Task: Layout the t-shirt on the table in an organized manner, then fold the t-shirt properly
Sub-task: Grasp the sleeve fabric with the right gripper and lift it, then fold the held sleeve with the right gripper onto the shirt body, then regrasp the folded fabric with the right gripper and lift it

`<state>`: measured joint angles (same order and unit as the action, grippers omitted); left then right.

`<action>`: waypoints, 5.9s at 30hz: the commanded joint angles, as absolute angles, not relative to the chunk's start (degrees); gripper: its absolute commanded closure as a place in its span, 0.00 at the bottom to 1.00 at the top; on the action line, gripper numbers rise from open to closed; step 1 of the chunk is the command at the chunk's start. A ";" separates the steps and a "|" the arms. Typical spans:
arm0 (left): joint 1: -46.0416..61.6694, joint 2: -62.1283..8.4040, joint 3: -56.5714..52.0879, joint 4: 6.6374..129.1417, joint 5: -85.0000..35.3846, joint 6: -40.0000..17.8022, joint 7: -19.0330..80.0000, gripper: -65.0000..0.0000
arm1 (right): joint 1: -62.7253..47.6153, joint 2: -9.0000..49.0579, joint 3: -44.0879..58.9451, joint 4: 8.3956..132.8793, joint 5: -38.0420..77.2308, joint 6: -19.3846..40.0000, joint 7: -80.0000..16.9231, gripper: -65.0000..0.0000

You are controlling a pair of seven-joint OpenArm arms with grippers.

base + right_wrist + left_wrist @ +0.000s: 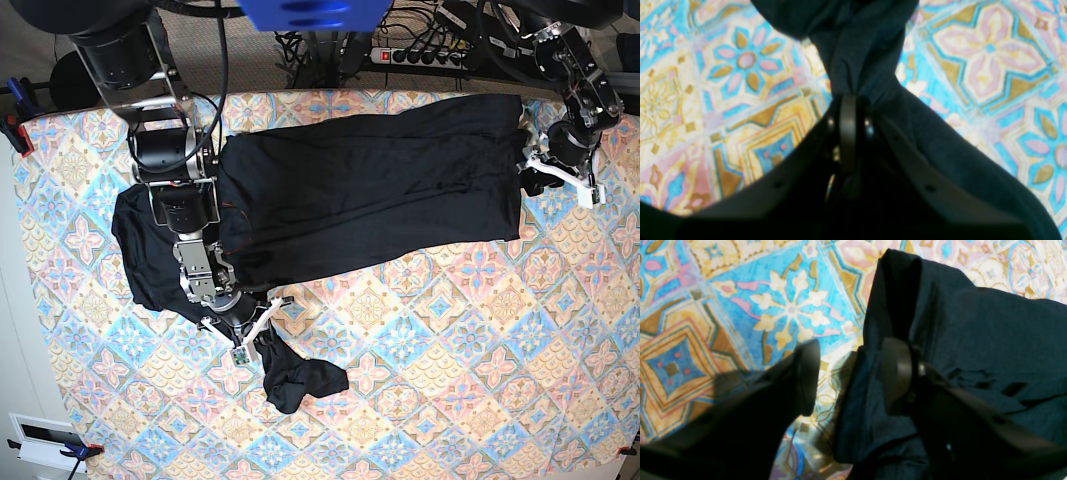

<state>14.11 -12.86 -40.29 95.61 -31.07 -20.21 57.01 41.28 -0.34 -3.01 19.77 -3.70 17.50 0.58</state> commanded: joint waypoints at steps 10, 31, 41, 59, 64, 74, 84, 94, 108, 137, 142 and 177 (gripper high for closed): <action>13.76 -13.76 -40.75 96.57 -31.78 -20.44 55.96 0.55 | 37.85 -0.04 -2.42 37.93 -3.12 17.54 -2.59 1.00; 13.49 -13.76 -40.57 96.57 -31.69 -20.44 55.96 0.55 | 13.32 3.21 -2.33 71.87 -3.12 17.45 -13.05 1.00; 13.49 -13.76 -40.40 96.57 -31.69 -20.44 55.96 0.55 | 6.20 3.21 -0.48 88.48 -3.12 17.45 -23.69 1.00; 13.41 -13.76 -40.22 96.57 -31.60 -20.44 55.96 0.55 | -4.35 2.86 1.45 106.24 -3.21 17.45 -32.31 1.00; 13.41 -13.76 -40.13 96.48 -31.60 -20.44 55.96 0.55 | -8.57 2.86 -3.74 107.30 -3.21 17.45 -31.96 1.00; 13.41 -13.85 -37.32 96.40 -31.52 -20.44 55.78 0.55 | -9.89 3.12 -13.41 107.30 -3.21 17.45 -31.87 1.00; 13.41 -14.02 -37.32 96.31 -31.34 -20.44 55.69 0.55 | -9.63 3.12 -14.11 106.68 -3.21 17.45 -32.22 1.00; 13.41 -13.93 -37.32 96.31 -31.25 -20.44 55.87 0.55 | -9.71 3.21 -14.55 108.70 -3.21 17.54 -38.46 0.69; 13.49 -13.85 -37.32 96.31 -31.08 -20.44 55.87 0.55 | 3.47 5.32 -16.66 107.82 -3.12 17.54 -41.71 0.59; 13.85 -13.67 -37.67 96.22 -31.34 -20.44 55.96 0.55 | 44.79 1.19 -9.63 26.77 39.96 20.79 -26.15 0.59; 14.81 -13.67 -37.76 96.22 -31.60 -20.44 55.96 0.55 | 44.79 1.71 -12.62 26.77 31.08 20.79 -22.55 0.59; 14.81 -13.67 -37.76 96.22 -31.60 -20.44 55.96 0.55 | 39.08 3.21 -13.14 27.03 23.08 20.70 -19.56 0.59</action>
<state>15.05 -12.86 -37.43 95.44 -30.65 -20.18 56.82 38.33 3.20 -13.04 26.68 23.35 20.75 -17.76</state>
